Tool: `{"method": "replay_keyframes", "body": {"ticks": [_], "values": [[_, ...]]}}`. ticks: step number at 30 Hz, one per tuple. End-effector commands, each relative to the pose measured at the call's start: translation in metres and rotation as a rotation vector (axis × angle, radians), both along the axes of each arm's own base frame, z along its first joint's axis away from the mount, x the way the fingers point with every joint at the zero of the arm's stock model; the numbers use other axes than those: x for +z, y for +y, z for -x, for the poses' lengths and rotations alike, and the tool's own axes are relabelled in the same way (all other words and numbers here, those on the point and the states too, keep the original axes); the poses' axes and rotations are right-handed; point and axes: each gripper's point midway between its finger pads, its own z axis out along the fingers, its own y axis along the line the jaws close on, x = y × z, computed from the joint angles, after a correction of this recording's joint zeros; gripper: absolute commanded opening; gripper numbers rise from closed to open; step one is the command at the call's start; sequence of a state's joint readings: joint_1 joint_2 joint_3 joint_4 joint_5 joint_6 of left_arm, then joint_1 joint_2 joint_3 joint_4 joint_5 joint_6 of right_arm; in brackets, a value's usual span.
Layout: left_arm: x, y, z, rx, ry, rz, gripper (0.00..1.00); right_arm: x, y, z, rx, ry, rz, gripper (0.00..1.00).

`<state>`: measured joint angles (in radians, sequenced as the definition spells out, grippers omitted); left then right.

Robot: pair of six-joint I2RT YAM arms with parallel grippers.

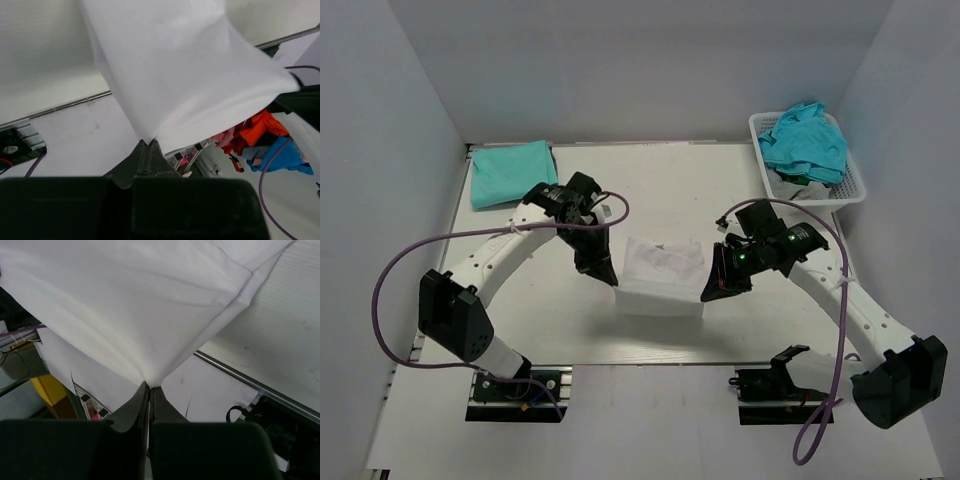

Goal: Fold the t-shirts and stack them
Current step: Fold the long partially folded tshirt into a neat square

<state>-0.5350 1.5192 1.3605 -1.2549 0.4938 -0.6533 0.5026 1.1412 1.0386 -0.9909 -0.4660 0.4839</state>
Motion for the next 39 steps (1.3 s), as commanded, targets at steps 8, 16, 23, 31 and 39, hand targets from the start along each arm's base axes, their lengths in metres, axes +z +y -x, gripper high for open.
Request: {"method": "replay_keyframes", "body": {"ticks": [8,16,23,31,39], "values": [[0.016,-0.024,-0.073,0.011,-0.160,0.036,0.00,0.009,-0.019,-0.051,-0.166,-0.095,0.118,0.00],[0.003,-0.046,-0.153,0.104,-0.299,0.027,0.00,0.005,-0.021,-0.109,-0.333,-0.183,0.106,0.00],[0.005,-0.045,-0.196,0.156,-0.383,0.023,0.00,0.022,-0.004,-0.165,-0.341,-0.290,0.009,0.00],[-0.015,-0.031,-0.215,0.199,-0.355,-0.012,0.00,0.008,0.003,-0.206,-0.304,-0.243,0.018,0.00],[-0.030,-0.007,-0.239,0.263,-0.344,-0.048,0.00,0.004,-0.001,-0.277,-0.350,-0.276,0.056,0.00]]}}
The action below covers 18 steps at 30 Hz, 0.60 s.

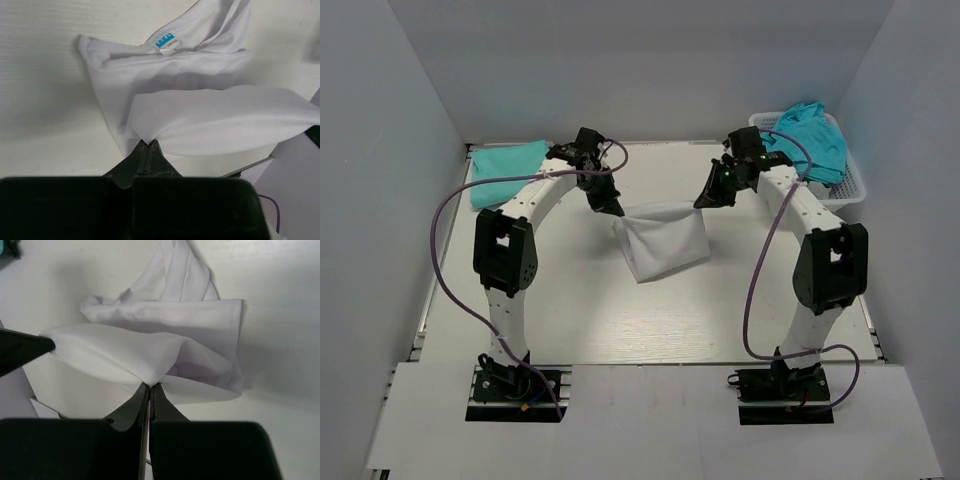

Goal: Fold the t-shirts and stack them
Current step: Fold the long partially folded tshirt into a neat square

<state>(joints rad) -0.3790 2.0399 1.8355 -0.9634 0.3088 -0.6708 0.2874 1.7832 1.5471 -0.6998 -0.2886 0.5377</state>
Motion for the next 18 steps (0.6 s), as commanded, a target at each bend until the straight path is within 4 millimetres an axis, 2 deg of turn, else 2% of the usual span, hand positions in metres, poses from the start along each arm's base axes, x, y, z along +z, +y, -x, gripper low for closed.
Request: {"method": "replay_keyframes", "body": {"ticks": [1,2,7,11,12,15,16,17,18], "values": [[0.012,0.012,-0.020,0.041,-0.055,-0.001,0.00,0.014,0.006,-0.033,0.032,-0.087,-0.033,0.00],[0.016,0.010,-0.021,0.037,-0.062,0.010,0.00,0.025,0.010,-0.042,0.052,-0.122,-0.049,0.00],[0.035,0.003,-0.025,0.013,-0.110,0.053,0.00,0.020,0.035,-0.045,0.204,-0.132,-0.153,0.00],[0.037,0.008,-0.021,0.017,-0.116,0.063,0.00,0.029,0.053,-0.047,0.321,-0.194,-0.228,0.00],[0.026,0.012,-0.017,0.023,-0.093,0.044,0.00,0.032,0.056,-0.054,0.331,-0.232,-0.243,0.00],[0.010,0.026,-0.023,0.099,-0.047,0.009,0.00,0.018,0.062,-0.069,0.326,-0.253,-0.244,0.00],[0.003,0.039,-0.030,0.155,-0.046,-0.031,0.00,0.014,0.059,-0.075,0.306,-0.258,-0.230,0.00],[-0.011,0.042,-0.031,0.201,-0.017,-0.053,0.00,-0.005,0.055,-0.091,0.252,-0.266,-0.183,0.00],[-0.012,0.058,-0.041,0.264,-0.027,-0.067,0.01,-0.008,0.055,-0.103,0.227,-0.300,-0.172,0.00]]}}
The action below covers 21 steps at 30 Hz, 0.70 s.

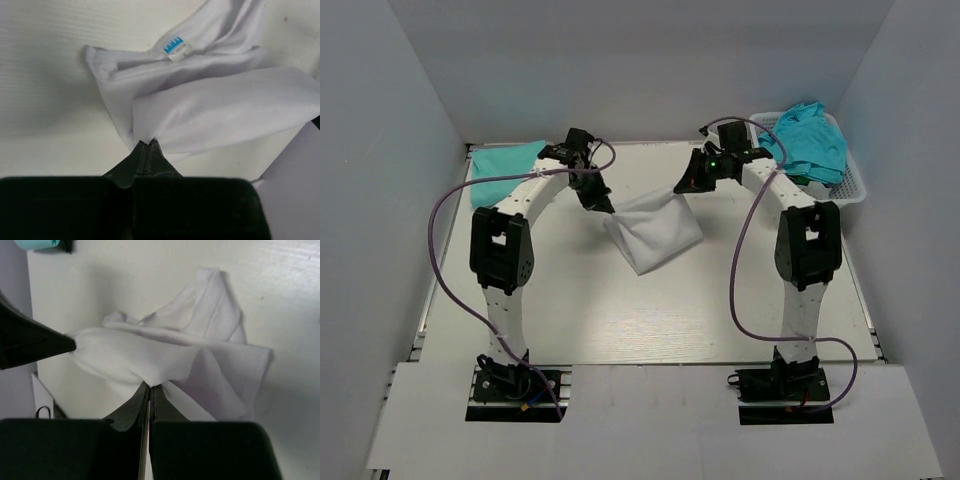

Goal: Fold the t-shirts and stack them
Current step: Fold the long partially folded tshirt into a neat square

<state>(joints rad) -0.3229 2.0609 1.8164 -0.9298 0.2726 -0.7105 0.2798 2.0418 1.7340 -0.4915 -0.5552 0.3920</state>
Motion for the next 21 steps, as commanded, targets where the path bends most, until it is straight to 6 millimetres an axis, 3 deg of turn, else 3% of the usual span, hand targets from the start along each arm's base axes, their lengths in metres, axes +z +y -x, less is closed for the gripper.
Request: {"method": "replay_keyframes", "body": {"ticks": [1,2,3,4,5,6,7,8,9,10,11,12,13,14,17,18,19,20,21], "values": [[-0.008,0.045,-0.028,0.206,-0.037,-0.083,0.08,0.002,0.006,-0.048,-0.057,-0.159,-0.011,0.00],[-0.009,0.049,-0.043,0.242,-0.073,-0.075,0.21,-0.022,0.008,-0.064,-0.092,-0.142,-0.012,0.00],[-0.008,0.057,-0.052,0.266,-0.106,-0.087,0.29,-0.011,0.010,-0.078,-0.092,-0.181,-0.031,0.00],[-0.005,0.064,-0.065,0.288,-0.131,-0.078,0.47,-0.011,0.018,-0.094,-0.065,-0.211,-0.047,0.02],[0.002,0.061,-0.073,0.285,-0.154,-0.061,0.70,-0.026,0.015,-0.085,-0.062,-0.110,-0.011,0.39],[0.000,0.067,-0.079,0.280,-0.152,-0.074,0.92,-0.032,0.028,-0.096,-0.006,-0.115,-0.042,0.65],[0.024,0.066,-0.090,0.265,-0.213,-0.064,1.00,-0.004,0.031,-0.107,0.008,-0.185,-0.060,0.90],[0.027,0.066,-0.092,0.252,-0.218,-0.071,1.00,-0.003,0.035,-0.106,0.020,-0.192,-0.053,0.90],[0.031,0.067,-0.089,0.236,-0.214,-0.083,1.00,0.011,0.031,-0.104,0.012,-0.239,-0.038,0.90],[0.042,0.065,-0.089,0.218,-0.240,-0.074,1.00,-0.007,0.026,-0.093,0.006,-0.203,-0.016,0.90],[0.045,0.060,-0.085,0.196,-0.244,-0.068,1.00,0.002,0.026,-0.094,0.001,-0.258,-0.024,0.90],[0.051,0.058,-0.086,0.175,-0.277,-0.054,1.00,0.032,0.017,-0.079,-0.029,-0.300,-0.024,0.90],[0.040,0.050,-0.076,0.142,-0.259,-0.049,1.00,0.040,0.014,-0.079,-0.043,-0.342,-0.030,0.90],[0.048,0.048,-0.071,0.133,-0.274,-0.028,1.00,0.026,0.009,-0.066,-0.054,-0.305,-0.008,0.90],[0.034,0.016,-0.052,0.027,-0.256,0.062,1.00,0.047,0.003,-0.038,-0.053,-0.320,-0.001,0.90],[0.038,0.006,-0.046,-0.003,-0.257,0.096,1.00,0.023,0.002,-0.024,-0.048,-0.261,0.018,0.90],[0.040,-0.002,-0.045,-0.022,-0.266,0.109,1.00,0.033,0.003,-0.016,-0.042,-0.281,0.013,0.90],[0.038,-0.019,-0.039,-0.061,-0.261,0.130,1.00,0.018,0.003,-0.008,-0.038,-0.254,0.027,0.90],[0.049,-0.028,-0.041,-0.078,-0.293,0.142,1.00,0.008,0.002,0.000,-0.038,-0.231,0.033,0.90]]}}
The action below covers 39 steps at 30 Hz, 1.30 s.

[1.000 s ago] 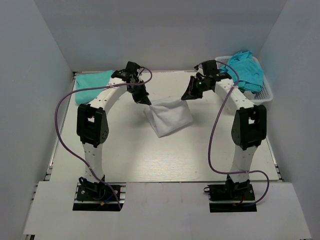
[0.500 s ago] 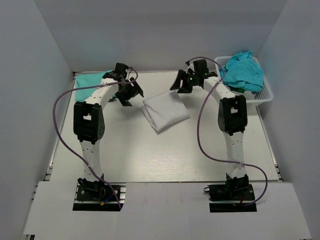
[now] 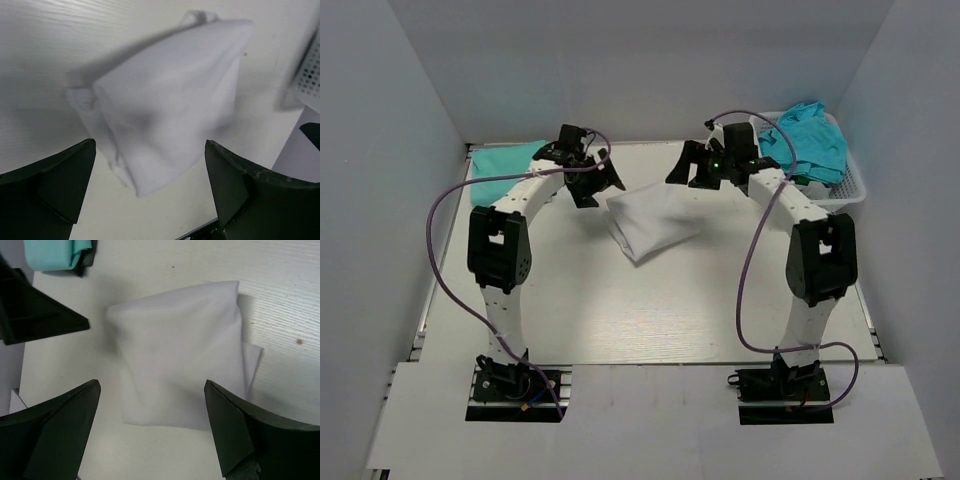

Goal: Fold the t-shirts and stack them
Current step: Fold the long partially folded tshirt into a neat square

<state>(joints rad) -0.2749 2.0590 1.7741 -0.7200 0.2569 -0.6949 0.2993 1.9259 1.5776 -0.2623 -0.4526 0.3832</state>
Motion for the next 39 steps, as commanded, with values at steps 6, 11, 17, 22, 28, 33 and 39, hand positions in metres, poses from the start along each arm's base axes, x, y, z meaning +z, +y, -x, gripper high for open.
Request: {"method": "replay_keyframes", "body": {"ticks": [6,11,17,22,28,33,39], "values": [[0.049,-0.077,-0.011,-0.164,-0.161,0.149,1.00,-0.038,0.019,0.031,0.105,0.015,0.002,0.90],[0.023,-0.079,-0.024,-0.126,-0.143,0.147,1.00,-0.066,0.033,0.042,0.178,0.046,-0.029,0.90],[-0.043,-0.074,-0.006,-0.123,0.024,0.101,1.00,-0.096,0.036,0.082,0.218,0.121,-0.010,0.90],[-0.045,-0.060,0.019,-0.107,0.025,0.041,1.00,-0.128,0.030,0.150,0.255,0.232,0.061,0.90],[-0.039,-0.062,0.070,-0.200,0.024,0.018,1.00,-0.109,0.029,0.214,0.320,0.236,0.094,0.90],[0.010,-0.052,0.095,-0.212,-0.103,-0.043,1.00,-0.056,0.017,0.222,0.273,0.116,0.111,0.90],[0.024,-0.005,0.113,-0.075,-0.099,-0.224,1.00,-0.033,-0.019,0.177,-0.040,0.063,0.243,0.90]]}}
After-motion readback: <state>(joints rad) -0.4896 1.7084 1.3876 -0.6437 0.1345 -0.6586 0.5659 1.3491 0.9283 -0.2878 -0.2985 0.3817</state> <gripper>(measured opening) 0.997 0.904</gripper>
